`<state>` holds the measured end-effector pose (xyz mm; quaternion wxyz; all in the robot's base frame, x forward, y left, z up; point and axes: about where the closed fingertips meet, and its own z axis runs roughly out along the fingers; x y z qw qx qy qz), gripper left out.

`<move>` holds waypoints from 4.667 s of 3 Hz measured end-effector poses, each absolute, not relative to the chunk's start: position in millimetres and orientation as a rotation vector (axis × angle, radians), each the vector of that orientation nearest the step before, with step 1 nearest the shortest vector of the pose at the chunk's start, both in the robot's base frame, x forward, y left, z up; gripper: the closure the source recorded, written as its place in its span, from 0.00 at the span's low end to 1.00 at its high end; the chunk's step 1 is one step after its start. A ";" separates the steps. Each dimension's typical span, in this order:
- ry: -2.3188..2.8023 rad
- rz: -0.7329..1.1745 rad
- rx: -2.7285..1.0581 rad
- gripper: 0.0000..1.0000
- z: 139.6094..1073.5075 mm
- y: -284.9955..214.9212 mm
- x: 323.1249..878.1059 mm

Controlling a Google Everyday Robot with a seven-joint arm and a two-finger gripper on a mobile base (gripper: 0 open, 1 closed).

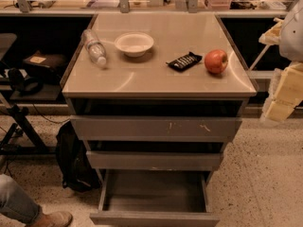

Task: Place apple into bottom drawer

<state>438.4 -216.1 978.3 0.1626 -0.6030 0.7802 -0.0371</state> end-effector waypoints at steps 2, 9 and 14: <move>2.209 -0.108 -1.738 0.00 976.7 -208.9 446.1; 2.148 -0.540 -1.659 0.00 994.1 -142.0 594.9; 1.947 -0.048 -1.459 0.00 961.3 -223.2 761.8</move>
Offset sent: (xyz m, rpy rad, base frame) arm 0.0169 0.0146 -0.0095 -0.0065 0.0167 0.0386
